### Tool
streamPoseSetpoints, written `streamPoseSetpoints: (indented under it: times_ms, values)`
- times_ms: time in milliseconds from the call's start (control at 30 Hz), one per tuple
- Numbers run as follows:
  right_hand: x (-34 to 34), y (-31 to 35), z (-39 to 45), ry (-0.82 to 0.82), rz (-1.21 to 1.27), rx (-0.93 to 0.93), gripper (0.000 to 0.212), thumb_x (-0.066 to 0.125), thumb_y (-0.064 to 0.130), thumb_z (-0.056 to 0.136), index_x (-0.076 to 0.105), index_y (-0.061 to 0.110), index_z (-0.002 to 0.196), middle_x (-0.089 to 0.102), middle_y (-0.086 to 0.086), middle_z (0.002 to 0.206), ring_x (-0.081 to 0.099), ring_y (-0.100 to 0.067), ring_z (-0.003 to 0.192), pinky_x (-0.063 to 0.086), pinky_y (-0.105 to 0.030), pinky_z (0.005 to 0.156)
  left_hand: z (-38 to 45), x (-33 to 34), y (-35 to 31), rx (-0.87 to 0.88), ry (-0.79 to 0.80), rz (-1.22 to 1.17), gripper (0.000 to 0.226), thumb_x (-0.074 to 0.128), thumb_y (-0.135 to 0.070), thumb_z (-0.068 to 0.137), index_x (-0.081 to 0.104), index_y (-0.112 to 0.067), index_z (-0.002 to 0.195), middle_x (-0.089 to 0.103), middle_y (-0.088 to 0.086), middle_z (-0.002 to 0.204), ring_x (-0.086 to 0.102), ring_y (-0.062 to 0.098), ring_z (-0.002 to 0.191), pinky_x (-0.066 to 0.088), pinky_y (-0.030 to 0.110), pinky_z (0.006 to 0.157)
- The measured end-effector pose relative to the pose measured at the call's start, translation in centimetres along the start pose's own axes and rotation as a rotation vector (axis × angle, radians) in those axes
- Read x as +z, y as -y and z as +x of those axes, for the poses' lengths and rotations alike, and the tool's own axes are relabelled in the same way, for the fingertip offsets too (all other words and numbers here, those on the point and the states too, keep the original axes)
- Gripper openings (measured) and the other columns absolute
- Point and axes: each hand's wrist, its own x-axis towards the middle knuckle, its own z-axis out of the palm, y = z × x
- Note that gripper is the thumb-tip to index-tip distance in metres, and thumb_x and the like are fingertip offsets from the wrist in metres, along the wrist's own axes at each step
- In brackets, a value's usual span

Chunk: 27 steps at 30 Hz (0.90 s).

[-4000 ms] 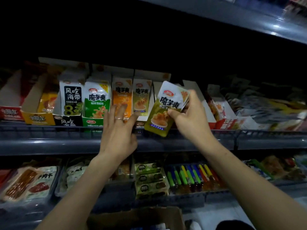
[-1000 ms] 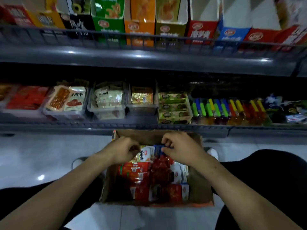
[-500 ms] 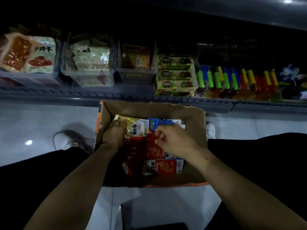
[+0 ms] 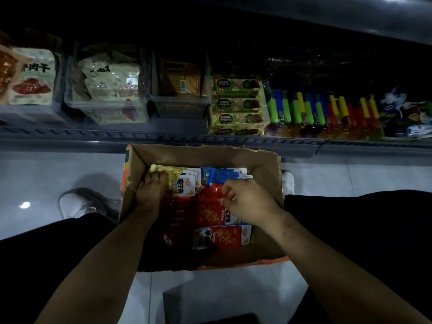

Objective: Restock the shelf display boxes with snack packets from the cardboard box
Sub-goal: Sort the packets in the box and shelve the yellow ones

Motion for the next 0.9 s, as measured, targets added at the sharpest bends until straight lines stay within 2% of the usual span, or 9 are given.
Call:
streamPoseSetpoints:
  times_ms: [100, 167, 267, 400, 533, 667, 733, 800, 900]
  values:
    - [0.2, -0.5, 0.1, 0.011, -0.034, 0.017, 0.017, 0.059, 0.031, 0.091, 0.06, 0.019, 0.102, 0.066, 0.0, 0.099, 0.062, -0.02, 0.09, 0.055, -0.04, 0.078, -0.6, -0.7, -0.3, -0.037, -0.022, 0.025, 0.042, 0.071, -0.016, 0.079, 0.058, -0.007, 0.118, 0.058, 0.023, 0.115, 0.059, 0.039, 0.093, 0.053, 0.042, 0.075]
    - [0.3, -0.8, 0.5, 0.015, -0.057, 0.051, 0.019, 0.058, 0.033, 0.091, 0.057, 0.02, 0.104, 0.066, -0.001, 0.1, 0.062, -0.022, 0.092, 0.055, -0.041, 0.079, -0.8, -1.8, -0.9, -0.088, 0.017, -0.016, 0.027, 0.058, -0.015, 0.09, 0.06, -0.007, 0.116, 0.062, 0.017, 0.111, 0.062, 0.033, 0.096, 0.054, 0.039, 0.08]
    - [0.8, -0.9, 0.9, 0.026, -0.054, 0.109, 0.029, 0.058, 0.036, 0.091, 0.053, 0.021, 0.115, 0.066, -0.001, 0.103, 0.062, -0.023, 0.096, 0.055, -0.041, 0.08, -0.9, -3.0, -1.1, -0.162, 0.117, -0.254, 0.023, 0.044, -0.018, 0.097, 0.063, -0.011, 0.107, 0.066, 0.011, 0.107, 0.064, 0.03, 0.097, 0.053, 0.036, 0.081]
    - [2.0, -1.5, 1.6, 0.012, -0.003, 0.155, 0.036, 0.061, 0.035, 0.09, 0.052, 0.018, 0.12, 0.064, -0.004, 0.112, 0.061, -0.025, 0.105, 0.053, -0.038, 0.084, -1.7, -3.7, -0.2, -0.133, 0.256, -0.83, 0.028, 0.062, -0.003, 0.086, 0.068, -0.022, 0.105, 0.067, 0.007, 0.113, 0.062, 0.022, 0.094, 0.05, 0.026, 0.079]
    - [3.0, -2.5, 2.0, 0.092, 0.356, 0.331, 0.075, 0.073, 0.041, 0.082, 0.04, 0.017, 0.144, 0.052, -0.005, 0.14, 0.053, -0.024, 0.123, 0.047, -0.035, 0.099, -3.4, -5.5, -0.7, -0.216, 0.509, -1.2, 0.027, 0.073, -0.014, 0.083, 0.061, -0.024, 0.106, 0.065, 0.0, 0.102, 0.059, 0.011, 0.085, 0.047, 0.026, 0.064]
    - [3.9, -2.8, 1.8, 0.18, 0.749, 0.401, 0.038, 0.067, 0.018, 0.091, 0.057, 0.012, 0.126, 0.068, -0.011, 0.119, 0.07, -0.019, 0.09, 0.059, -0.034, 0.078, -3.8, -5.8, -1.2, -0.142, 0.639, -1.209, 0.021, 0.077, -0.022, 0.078, 0.064, -0.032, 0.092, 0.065, -0.006, 0.105, 0.059, 0.015, 0.1, 0.048, 0.031, 0.083]
    - [4.0, -2.7, 1.8, 0.171, 0.732, 0.413, 0.032, 0.061, 0.011, 0.094, 0.058, 0.007, 0.126, 0.069, -0.013, 0.113, 0.072, -0.021, 0.085, 0.06, -0.033, 0.074, -3.5, -5.3, -1.4, -0.119, 0.647, -1.13, 0.019, 0.078, -0.026, 0.078, 0.067, -0.034, 0.091, 0.065, -0.009, 0.105, 0.059, 0.015, 0.103, 0.045, 0.031, 0.092]
    - [4.0, -2.9, 1.9, 0.082, 0.616, 0.412, 0.026, 0.06, 0.01, 0.094, 0.062, 0.007, 0.12, 0.072, -0.011, 0.105, 0.073, -0.02, 0.079, 0.06, -0.035, 0.072, -2.8, -4.6, -1.6, -0.096, 0.505, -1.036, 0.014, 0.074, -0.02, 0.081, 0.069, -0.03, 0.09, 0.067, -0.005, 0.107, 0.06, 0.017, 0.104, 0.044, 0.025, 0.089]
    - [3.5, -3.6, 1.5, -0.067, 0.537, 0.414, 0.014, 0.061, 0.012, 0.093, 0.069, 0.011, 0.104, 0.074, -0.009, 0.094, 0.073, -0.015, 0.069, 0.06, -0.032, 0.066, -0.9, -4.1, -1.9, -0.049, 0.2, -0.601, 0.023, 0.063, -0.016, 0.086, 0.069, -0.028, 0.105, 0.067, 0.0, 0.111, 0.062, 0.02, 0.101, 0.048, 0.026, 0.08]
